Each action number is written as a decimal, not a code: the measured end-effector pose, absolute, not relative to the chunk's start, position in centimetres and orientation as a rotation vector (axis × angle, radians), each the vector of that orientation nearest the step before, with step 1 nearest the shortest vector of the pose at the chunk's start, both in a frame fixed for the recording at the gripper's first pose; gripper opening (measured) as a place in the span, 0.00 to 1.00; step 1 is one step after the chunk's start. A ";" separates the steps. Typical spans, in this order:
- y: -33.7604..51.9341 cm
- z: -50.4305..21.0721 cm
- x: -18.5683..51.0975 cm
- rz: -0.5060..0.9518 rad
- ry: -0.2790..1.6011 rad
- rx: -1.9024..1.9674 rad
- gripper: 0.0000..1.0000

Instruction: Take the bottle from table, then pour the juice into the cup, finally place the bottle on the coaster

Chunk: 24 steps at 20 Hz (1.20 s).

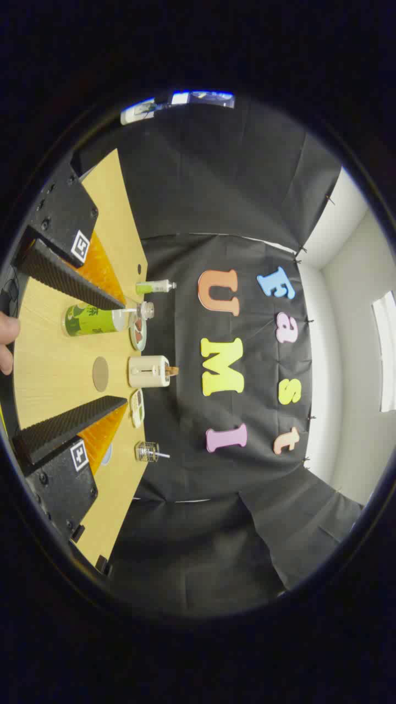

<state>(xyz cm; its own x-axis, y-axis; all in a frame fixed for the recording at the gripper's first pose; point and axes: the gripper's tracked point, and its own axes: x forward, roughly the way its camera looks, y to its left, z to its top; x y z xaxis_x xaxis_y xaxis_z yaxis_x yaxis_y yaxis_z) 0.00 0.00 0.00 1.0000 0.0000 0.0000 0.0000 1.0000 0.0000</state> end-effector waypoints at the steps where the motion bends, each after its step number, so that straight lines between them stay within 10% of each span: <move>1: 0.0 0.0 -0.1 0.000 0.000 0.001 1.00; 24: 0.7 -0.3 -0.2 -0.004 0.008 0.002 1.00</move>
<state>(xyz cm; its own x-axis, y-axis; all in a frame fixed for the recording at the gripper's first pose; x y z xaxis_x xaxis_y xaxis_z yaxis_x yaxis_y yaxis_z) -0.15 0.71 -0.25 1.0000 -0.0044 -0.0078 0.0044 1.0000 0.0019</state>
